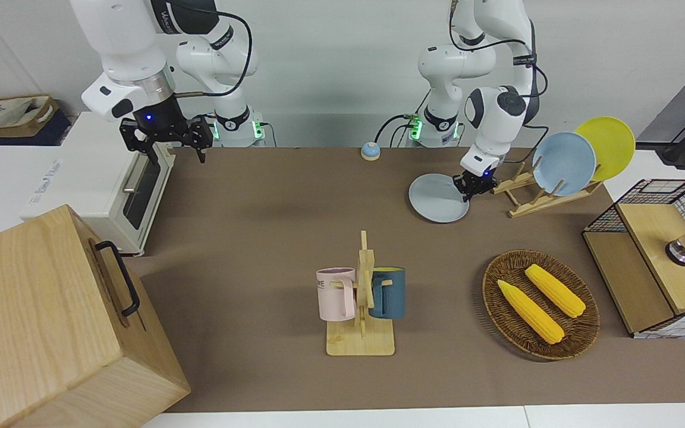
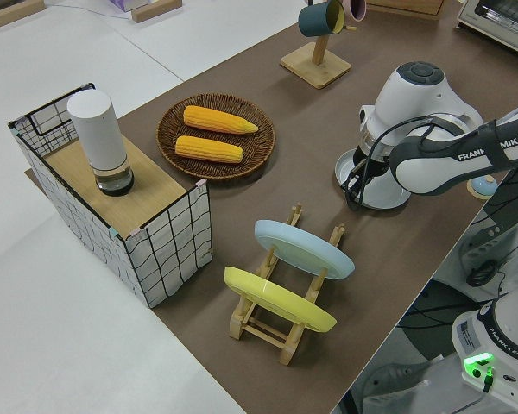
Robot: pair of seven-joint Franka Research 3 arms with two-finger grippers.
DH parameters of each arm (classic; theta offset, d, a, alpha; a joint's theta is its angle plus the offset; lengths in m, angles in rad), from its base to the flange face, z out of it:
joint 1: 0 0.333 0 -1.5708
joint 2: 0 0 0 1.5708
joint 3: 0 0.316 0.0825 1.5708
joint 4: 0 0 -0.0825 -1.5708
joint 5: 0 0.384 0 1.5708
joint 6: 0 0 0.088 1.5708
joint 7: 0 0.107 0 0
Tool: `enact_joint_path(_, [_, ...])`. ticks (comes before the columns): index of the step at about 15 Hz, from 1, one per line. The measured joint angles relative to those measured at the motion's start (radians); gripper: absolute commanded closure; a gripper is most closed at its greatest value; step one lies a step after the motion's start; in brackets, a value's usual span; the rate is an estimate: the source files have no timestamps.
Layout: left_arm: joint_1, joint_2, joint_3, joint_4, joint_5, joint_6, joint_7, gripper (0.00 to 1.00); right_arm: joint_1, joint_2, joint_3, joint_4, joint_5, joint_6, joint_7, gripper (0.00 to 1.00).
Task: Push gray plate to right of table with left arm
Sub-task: 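Press the left gripper against the gray plate's rim, then push the gray plate across the table with the left gripper toward the toaster oven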
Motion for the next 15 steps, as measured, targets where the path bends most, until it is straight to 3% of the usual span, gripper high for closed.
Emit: enact_joint_path(15, [-0.337, 0.075, -0.012, 0.073, 0.0, 0.022, -0.481, 1.0, 0.0, 0.0, 0.0, 0.0, 0.0, 0.0, 0.0, 0.017])
